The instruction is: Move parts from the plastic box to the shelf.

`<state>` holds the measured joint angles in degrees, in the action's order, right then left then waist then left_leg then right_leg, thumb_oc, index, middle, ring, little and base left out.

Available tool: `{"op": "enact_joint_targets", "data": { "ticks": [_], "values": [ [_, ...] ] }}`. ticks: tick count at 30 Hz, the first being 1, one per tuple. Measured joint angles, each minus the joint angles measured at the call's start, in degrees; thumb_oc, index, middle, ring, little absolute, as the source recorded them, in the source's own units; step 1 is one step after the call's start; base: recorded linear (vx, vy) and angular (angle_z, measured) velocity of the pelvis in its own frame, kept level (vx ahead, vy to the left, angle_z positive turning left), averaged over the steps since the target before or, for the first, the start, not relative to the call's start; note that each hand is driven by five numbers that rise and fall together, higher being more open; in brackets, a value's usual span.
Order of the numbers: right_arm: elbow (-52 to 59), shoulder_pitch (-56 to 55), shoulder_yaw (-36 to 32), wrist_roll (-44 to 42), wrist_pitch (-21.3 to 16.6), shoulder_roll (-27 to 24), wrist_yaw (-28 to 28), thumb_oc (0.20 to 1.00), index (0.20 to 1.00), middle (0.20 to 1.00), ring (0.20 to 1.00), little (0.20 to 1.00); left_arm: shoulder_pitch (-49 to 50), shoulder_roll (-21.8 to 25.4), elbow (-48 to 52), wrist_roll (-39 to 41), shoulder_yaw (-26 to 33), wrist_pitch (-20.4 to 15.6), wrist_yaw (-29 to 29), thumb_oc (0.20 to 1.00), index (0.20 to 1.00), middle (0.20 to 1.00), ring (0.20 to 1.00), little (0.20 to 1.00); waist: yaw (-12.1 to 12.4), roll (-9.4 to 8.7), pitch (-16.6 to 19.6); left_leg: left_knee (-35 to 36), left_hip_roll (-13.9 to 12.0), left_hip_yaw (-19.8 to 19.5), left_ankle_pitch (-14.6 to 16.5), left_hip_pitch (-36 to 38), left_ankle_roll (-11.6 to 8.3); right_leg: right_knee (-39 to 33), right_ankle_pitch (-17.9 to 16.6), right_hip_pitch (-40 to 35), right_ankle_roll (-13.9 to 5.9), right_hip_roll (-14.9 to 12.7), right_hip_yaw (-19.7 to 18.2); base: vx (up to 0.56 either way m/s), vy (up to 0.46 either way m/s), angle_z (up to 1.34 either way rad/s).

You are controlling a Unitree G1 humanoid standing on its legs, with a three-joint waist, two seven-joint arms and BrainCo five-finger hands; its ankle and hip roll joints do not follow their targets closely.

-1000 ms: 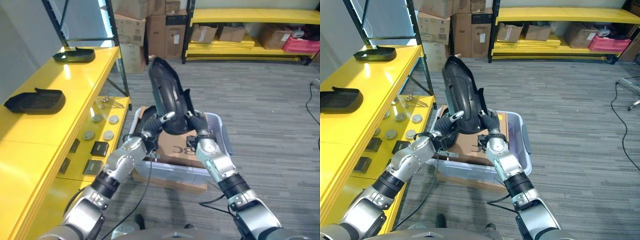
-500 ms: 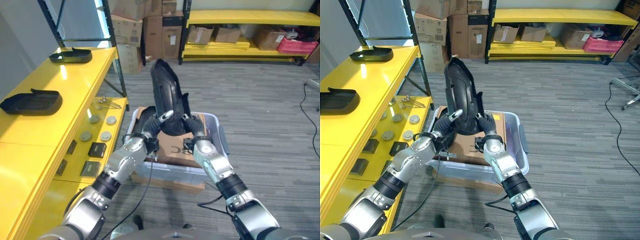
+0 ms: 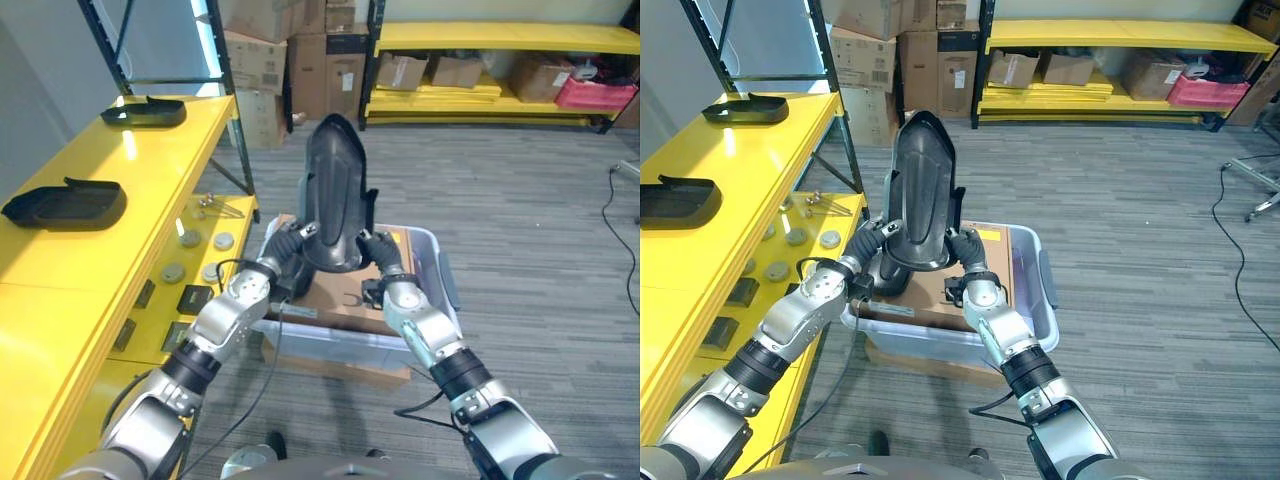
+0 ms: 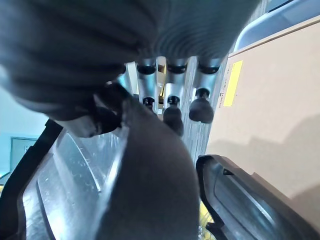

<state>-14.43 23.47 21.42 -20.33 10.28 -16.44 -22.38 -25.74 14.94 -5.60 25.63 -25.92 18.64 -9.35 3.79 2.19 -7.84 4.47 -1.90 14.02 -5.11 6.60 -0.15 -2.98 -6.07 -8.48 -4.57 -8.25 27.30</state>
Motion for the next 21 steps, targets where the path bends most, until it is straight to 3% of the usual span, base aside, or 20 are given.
{"op": "enact_joint_targets", "data": {
  "ticks": [10, 11, 12, 13, 21],
  "values": [
    [0.0, 0.0, 0.3, 0.0, 0.1, 0.0, 0.0, 0.2, 0.2, 0.2, 0.2, 0.2, 0.0, 0.8, 0.2, -2.2, 0.0, 0.5, 1.8, 0.2, 0.2, 0.2, 0.2, 0.2, 0.4, 0.12, 0.0, 0.0, 0.0, 0.0, 0.0, 0.0, -0.03, -0.1, 0.0, 0.0, -0.01, 0.0, 0.0, 0.0, 0.0, 0.0],
    [0.0, 0.0, 0.3, 0.0, 0.1, 0.0, 0.0, 0.42, 0.42, 0.42, 0.42, 0.42, 0.0, 0.8, 0.2, -2.1, 0.0, 0.6, 1.8, 0.2, 0.2, 0.2, 0.2, 0.2, 0.3, 0.13, 0.0, 0.0, 0.0, 0.0, 0.0, 0.0, -0.04, -0.1, 0.0, 0.0, -0.01, 0.0, 0.0, 0.0, 0.0, 0.0],
    [0.0, 0.0, 0.2, -0.1, 0.2, 0.0, -0.1, 0.545, 0.545, 0.545, 0.545, 0.545, 0.0, 0.8, 0.2, -1.9, 0.0, 0.7, 1.6, 0.2, 0.2, 0.2, 0.2, 0.2, 0.3, 0.14, 0.0, 0.0, 0.0, 0.0, 0.0, 0.0, -0.04, -0.1, 0.0, 0.0, -0.02, 0.0, 0.0, 0.0, 0.0, 0.0],
    [0.0, 0.0, 0.2, -0.1, 0.2, 0.0, 0.0, 1.0, 1.0, 1.0, 1.0, 1.0, 0.0, 0.8, 0.2, -1.8, -0.1, 0.8, 1.5, 0.2, 0.2, 0.2, 0.2, 0.2, 0.3, 0.15, 0.0, 0.0, 0.0, 0.0, 0.0, 0.0, -0.04, -0.1, 0.0, 0.0, -0.02, 0.0, 0.0, 0.0, 0.0, 0.0],
    [0.1, 0.4, 0.3, -0.8, 0.7, 0.1, -0.5, 1.0, 1.0, 1.0, 1.0, 1.0, 0.0, 0.7, 0.2, 0.8, -1.3, 0.8, -1.0, 0.2, 0.2, 0.2, 0.2, 0.2, -0.1, 0.26, 0.0, 0.0, 0.0, 0.0, 0.0, 0.0, -0.07, -0.1, 0.0, 0.0, -0.02, 0.0, 0.0, 0.0, 0.0, 0.0]
  ]
}}
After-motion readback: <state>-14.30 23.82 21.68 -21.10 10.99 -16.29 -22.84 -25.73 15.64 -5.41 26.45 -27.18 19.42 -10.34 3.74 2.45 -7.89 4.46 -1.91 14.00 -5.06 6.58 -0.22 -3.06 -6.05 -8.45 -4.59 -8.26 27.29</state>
